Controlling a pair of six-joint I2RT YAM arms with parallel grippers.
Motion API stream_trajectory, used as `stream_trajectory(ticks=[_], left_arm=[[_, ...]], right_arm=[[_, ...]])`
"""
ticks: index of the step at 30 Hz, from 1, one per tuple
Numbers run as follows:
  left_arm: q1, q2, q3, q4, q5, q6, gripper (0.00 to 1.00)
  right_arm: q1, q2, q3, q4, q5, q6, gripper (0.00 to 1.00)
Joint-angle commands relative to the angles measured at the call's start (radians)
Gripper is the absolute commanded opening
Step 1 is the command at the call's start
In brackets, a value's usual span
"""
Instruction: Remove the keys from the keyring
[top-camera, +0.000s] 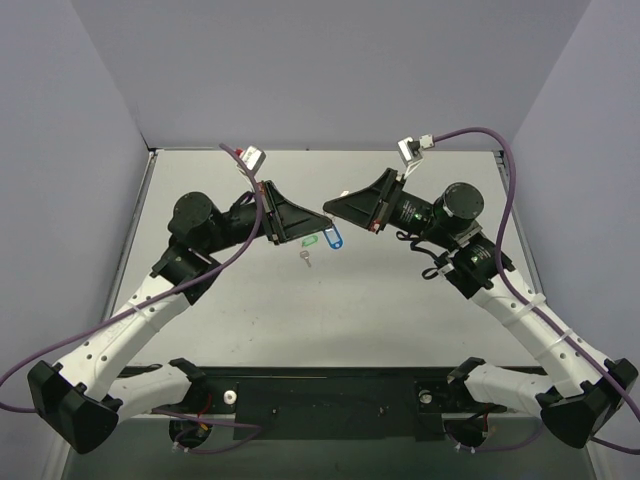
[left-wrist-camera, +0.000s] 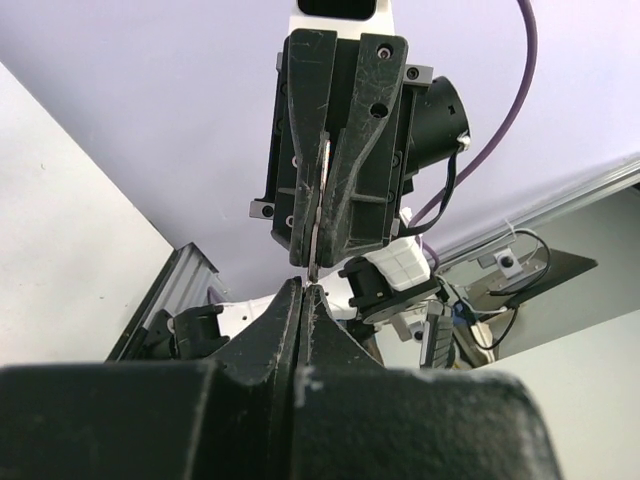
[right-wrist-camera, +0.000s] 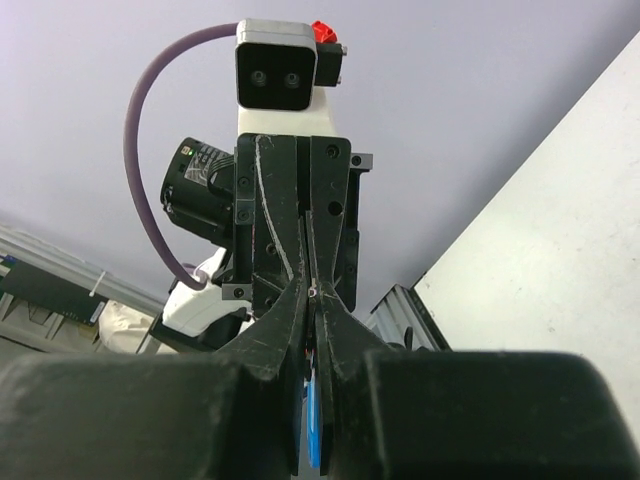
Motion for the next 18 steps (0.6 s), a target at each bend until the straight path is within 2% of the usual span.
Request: stream_trajectory(ticks=[1,11,14,18], left_arm=[[0.011,-0.04,-0.001,0.147,-0.094,-0.06,0.0],[0.011,-0.044,-0.031,0.157,-0.128,-0.085,0.01],[0.013,-0.046,-0.047,0.163,-0.128,-0.088,0.13],[0.014,-0.049,-0.048,0.159,-0.129,-0.078,0.33]], right_arm=[[0.01,-0.025,-0.015,0.077,0.028,-0.001,0.0],[0.011,-0.025,-0.012,0.066,0.03,-0.005,0.0],[0.011,-0.024,-0.013,0.063,0.028,-0.007,0.0],[0.011,-0.025,-0.003,0.043,0.03,-0.015,0.0]])
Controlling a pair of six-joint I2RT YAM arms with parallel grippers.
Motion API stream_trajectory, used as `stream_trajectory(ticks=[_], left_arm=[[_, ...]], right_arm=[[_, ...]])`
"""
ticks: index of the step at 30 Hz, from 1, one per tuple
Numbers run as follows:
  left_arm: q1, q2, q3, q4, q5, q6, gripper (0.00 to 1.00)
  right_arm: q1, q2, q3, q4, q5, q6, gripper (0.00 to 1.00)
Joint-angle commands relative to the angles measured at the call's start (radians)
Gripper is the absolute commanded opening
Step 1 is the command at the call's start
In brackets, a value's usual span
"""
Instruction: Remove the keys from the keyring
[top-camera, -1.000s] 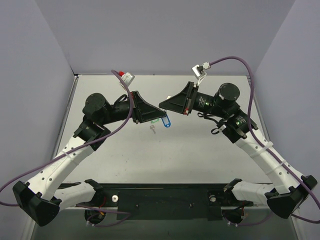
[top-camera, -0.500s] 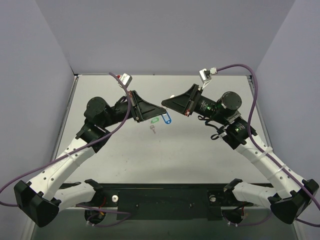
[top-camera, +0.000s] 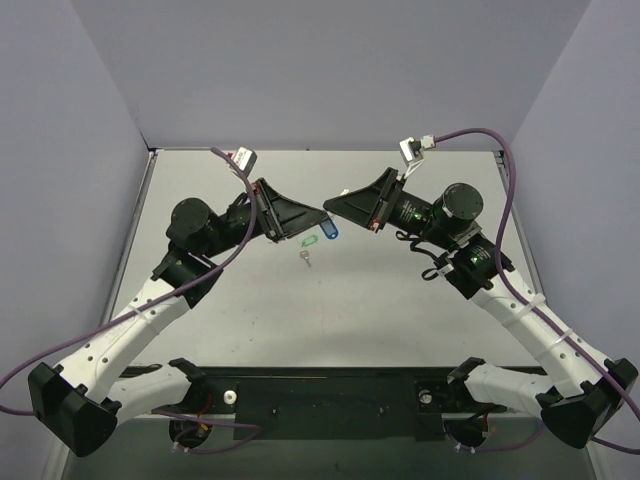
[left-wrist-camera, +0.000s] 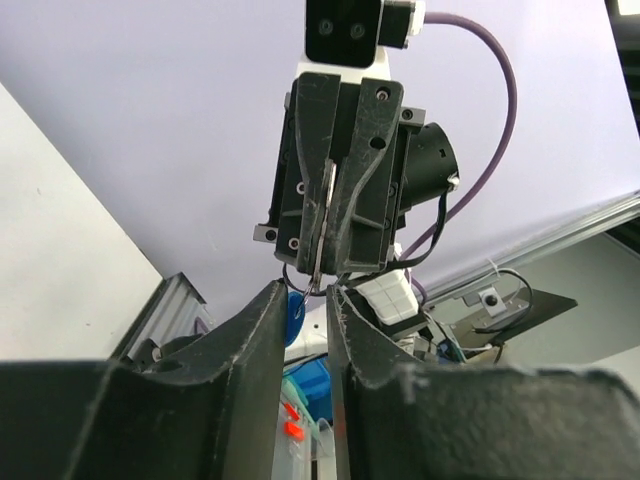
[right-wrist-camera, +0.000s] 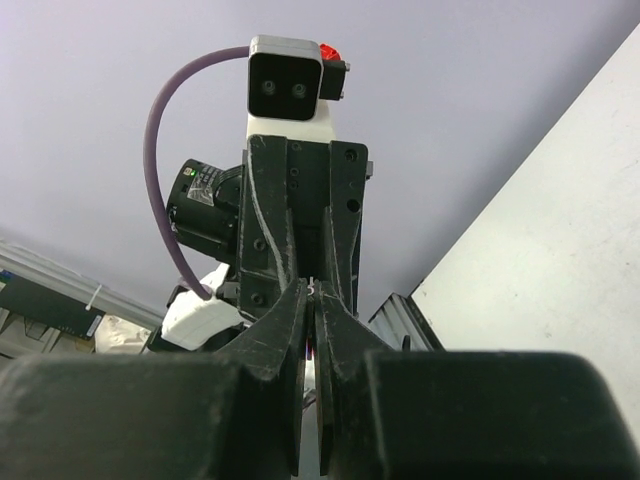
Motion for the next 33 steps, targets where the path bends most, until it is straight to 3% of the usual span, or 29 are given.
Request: stream_trajectory(ticks=[1,4,9,10,19,25,33], left_arm=[[0.012,-0.032,0.013,0.076,-0.048,0.004,0.36],[0.012,-0.036,0.027,0.045,-0.046,0.027,0.49],[0.015,-0.054,0.056,-0.048,-0.034,0.093,0.6],[0.015,-0.059,0.062,-0.106,-0.029,0.137,0.68],[0.055,-0.079,0.209,-0.571,-0.094,0.461,0.7],[0.057,-0.095,0.174,-0.728,-0.187,0.57,0.69],[0.057,-0.166,0.068,-0.821,-0.276,0.651,0.69]], right_arm=[[0.004,-0.022,0.014,0.031,-0.015,-0.023,0.0],[0.004,-0.019,0.028,0.022,-0.019,-0.026,0.0],[0.003,-0.014,0.056,-0.004,-0.033,-0.037,0.0],[0.001,-0.014,0.068,-0.018,-0.039,-0.038,0.0],[-0.013,-0.002,0.114,-0.217,-0.004,-0.115,0.0],[-0.014,-0.017,0.106,-0.449,0.116,-0.227,0.0],[-0.031,-0.049,0.083,-0.716,0.303,-0.331,0.0]])
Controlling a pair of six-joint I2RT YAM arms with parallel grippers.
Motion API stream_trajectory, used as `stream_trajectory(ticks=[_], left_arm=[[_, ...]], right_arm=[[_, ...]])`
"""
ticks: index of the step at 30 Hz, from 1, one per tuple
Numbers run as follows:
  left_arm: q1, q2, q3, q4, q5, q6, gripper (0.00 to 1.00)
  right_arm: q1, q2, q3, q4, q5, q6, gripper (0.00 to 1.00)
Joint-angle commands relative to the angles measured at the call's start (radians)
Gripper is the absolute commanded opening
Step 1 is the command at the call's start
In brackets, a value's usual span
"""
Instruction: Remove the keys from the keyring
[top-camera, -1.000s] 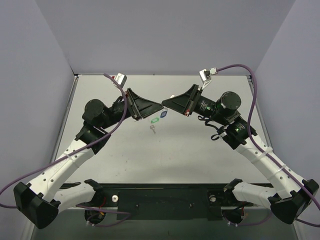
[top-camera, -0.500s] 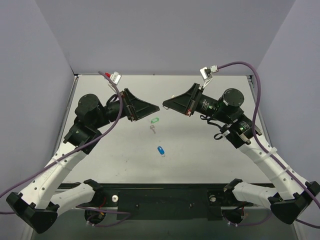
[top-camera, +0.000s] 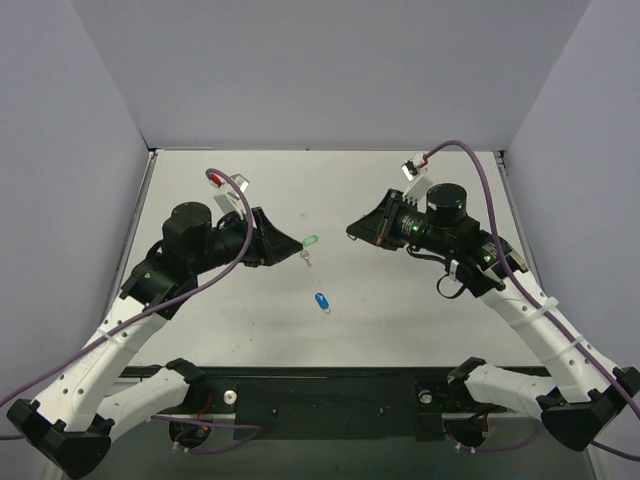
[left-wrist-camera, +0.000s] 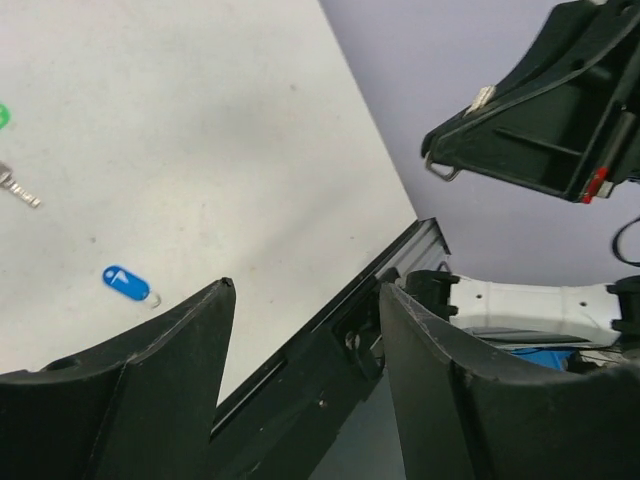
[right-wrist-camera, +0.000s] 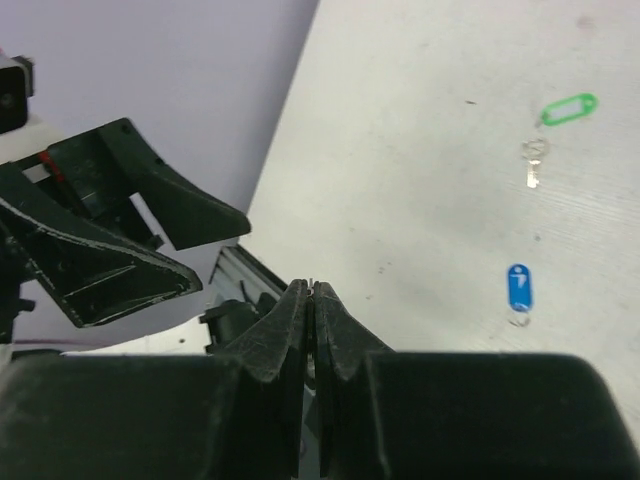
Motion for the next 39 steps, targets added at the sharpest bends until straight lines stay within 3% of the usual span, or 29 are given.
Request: stream_trajectory(ticks=[1,11,21,33,39], left_arm=[[0.006,-0.051,-0.017,-0.101,-0.101,0.099,0.7],[0.029,-0.157,-0.099,-0.289,-0.276,0.227,0.72],[0.058,-0.269,-0.241,-0.289,-0.37,0.254,0.72],[0.058,-0.422,-0.307,-0.263,-0.458,0.248,0.73],[0.058,-0.427,-0.305,-0.267,-0.467,0.247,0.73]], right_arm=[[-0.019,-0.041,-0.002,-0.15,0.125,-0.083,0.0],[-0.041,0.003,-0.071,-0.357,0.242,-0.186,0.0],[-0.042,0.193,-0.047,-0.472,0.303,-0.283,0.0],[-0.041,0.486,0.072,-0.484,0.312,-0.312,0.0],[-0.038,0.587,0.122,-0.438,0.259,-0.286,0.09]])
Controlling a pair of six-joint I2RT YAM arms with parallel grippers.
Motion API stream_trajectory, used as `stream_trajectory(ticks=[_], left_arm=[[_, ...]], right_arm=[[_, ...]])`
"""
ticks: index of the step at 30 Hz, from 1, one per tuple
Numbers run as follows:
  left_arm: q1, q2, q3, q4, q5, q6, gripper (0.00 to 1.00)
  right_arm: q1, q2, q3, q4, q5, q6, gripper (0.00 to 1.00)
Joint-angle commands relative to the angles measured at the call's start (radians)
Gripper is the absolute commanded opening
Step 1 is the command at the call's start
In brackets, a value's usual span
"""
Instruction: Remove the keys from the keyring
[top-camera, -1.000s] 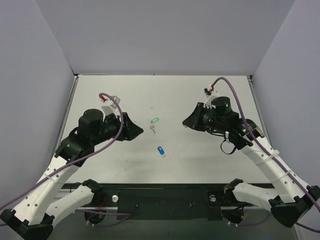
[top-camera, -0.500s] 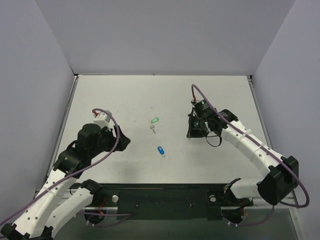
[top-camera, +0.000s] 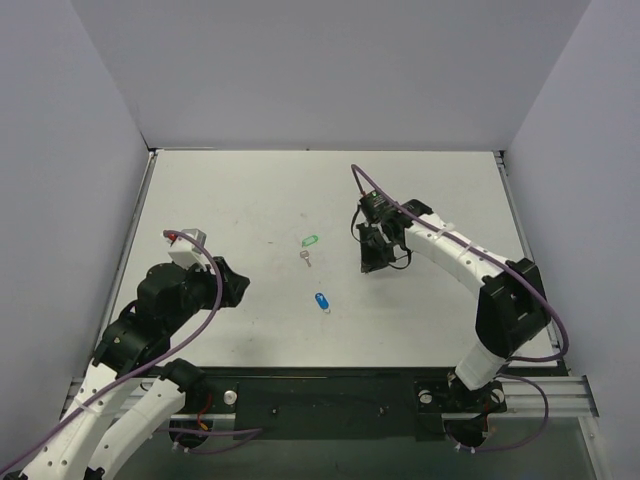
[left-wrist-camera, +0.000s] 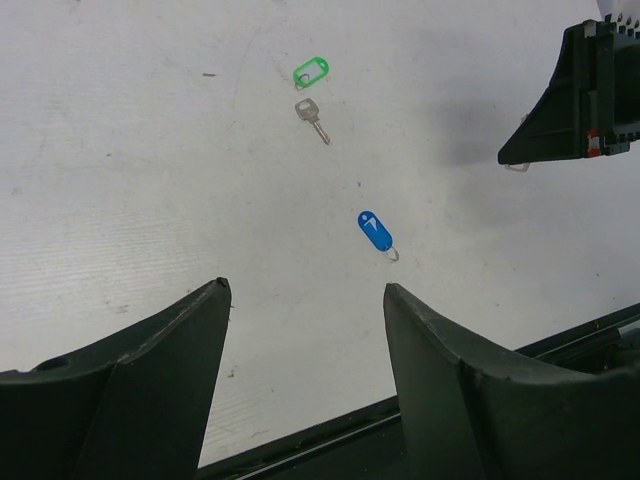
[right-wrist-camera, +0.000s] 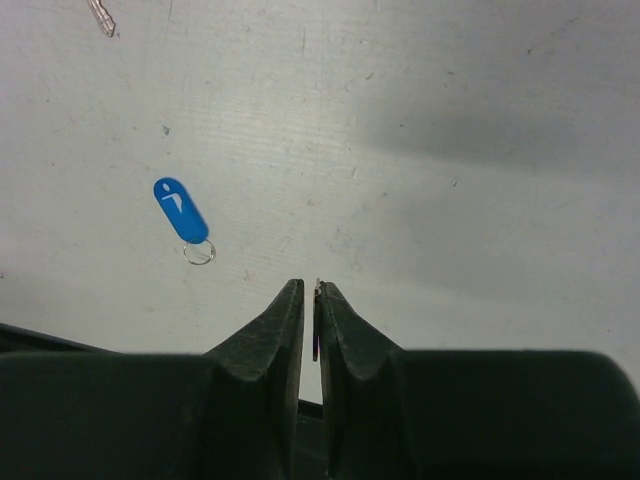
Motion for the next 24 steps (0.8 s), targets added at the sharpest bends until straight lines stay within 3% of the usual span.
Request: stream_trajectory(ticks=[1,4,6,11,24], left_arm=[[0.005,-0.006,-0.001,0.04,-0.027,0.015,0.73],[0.005,-0.012,-0.002,0.04,-0.028,0.015,0.73],[0.005,-0.015,-0.004,0.04,-0.031,0.017,0.73],[0.005,-0.014,-0.005,0.043,-0.033,0.015,0.73],[0.005,-0.012,-0.005,0.045,-0.031,0.021,0.73]], right_arm=[[-0.003,0.054,0.059,0.005,-0.023,0.022,0.14],[0.002,0.074,0.083,0.016,-0.037,0.036,0.5],[0.005,0.074,0.091,0.019,-0.045,0.04,0.59],[0.011,0.049,0.113,0.018,-0.061,0.045,0.7],[0.047,-0.121,0.229,-0.013,-0.069,0.034,0.8]])
